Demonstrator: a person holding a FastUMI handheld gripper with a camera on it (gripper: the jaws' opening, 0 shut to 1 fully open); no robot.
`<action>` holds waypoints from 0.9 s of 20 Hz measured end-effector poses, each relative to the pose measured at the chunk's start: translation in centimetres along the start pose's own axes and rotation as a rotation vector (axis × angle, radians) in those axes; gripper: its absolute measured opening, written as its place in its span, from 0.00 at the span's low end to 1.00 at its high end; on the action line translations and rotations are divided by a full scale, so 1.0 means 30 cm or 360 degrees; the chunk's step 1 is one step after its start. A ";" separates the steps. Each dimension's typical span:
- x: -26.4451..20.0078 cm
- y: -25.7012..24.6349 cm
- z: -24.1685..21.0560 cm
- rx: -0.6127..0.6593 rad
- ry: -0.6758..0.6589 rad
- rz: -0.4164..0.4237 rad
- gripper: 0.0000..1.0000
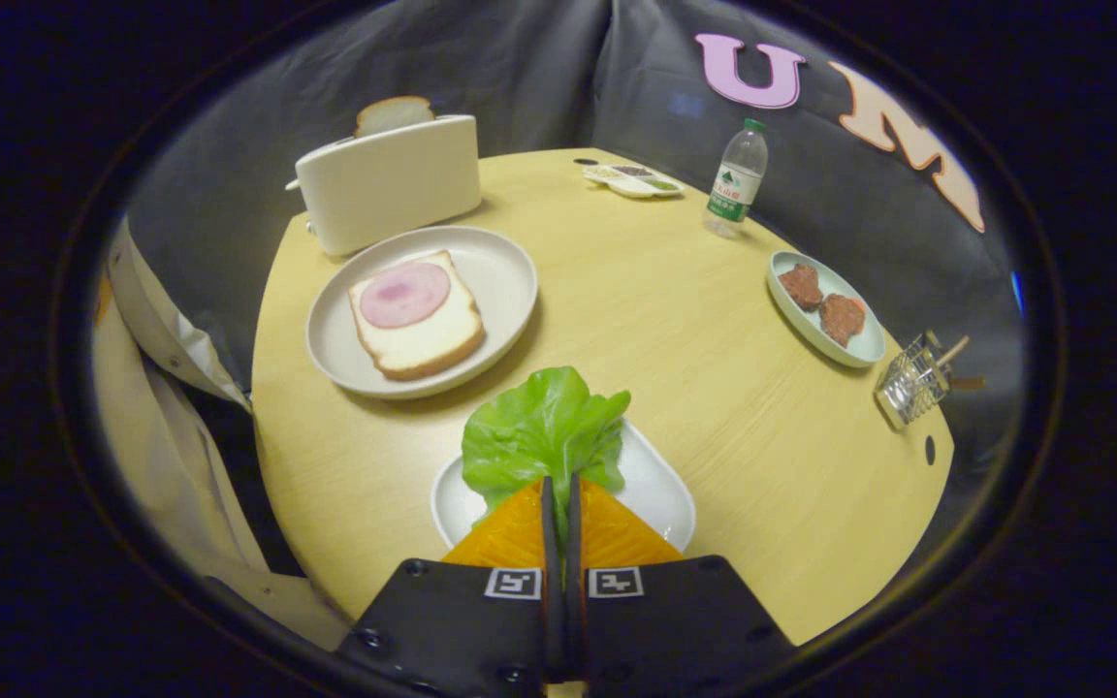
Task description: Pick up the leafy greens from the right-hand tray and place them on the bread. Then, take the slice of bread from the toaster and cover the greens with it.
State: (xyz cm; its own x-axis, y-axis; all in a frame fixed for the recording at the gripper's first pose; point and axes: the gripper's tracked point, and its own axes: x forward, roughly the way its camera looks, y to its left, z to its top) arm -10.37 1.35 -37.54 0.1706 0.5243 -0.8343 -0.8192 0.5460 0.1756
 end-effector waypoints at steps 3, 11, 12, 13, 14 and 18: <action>-0.042 0.014 0.060 -0.0016 -0.0029 -0.0027 0.04; -0.089 0.095 0.230 -0.0094 -0.0094 -0.0050 0.04; -0.089 0.110 0.248 -0.0097 -0.0101 -0.0047 0.04; -0.088 0.131 0.265 -0.0102 -0.0107 -0.0039 0.04; -0.085 0.146 0.285 -0.0112 -0.0114 -0.0033 0.04; -0.063 0.214 0.341 -0.0158 -0.0117 0.0007 0.04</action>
State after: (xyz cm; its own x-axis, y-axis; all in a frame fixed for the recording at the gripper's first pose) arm -10.36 10.55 -29.47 0.2032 0.5750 -0.7925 -0.8696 0.4780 0.1238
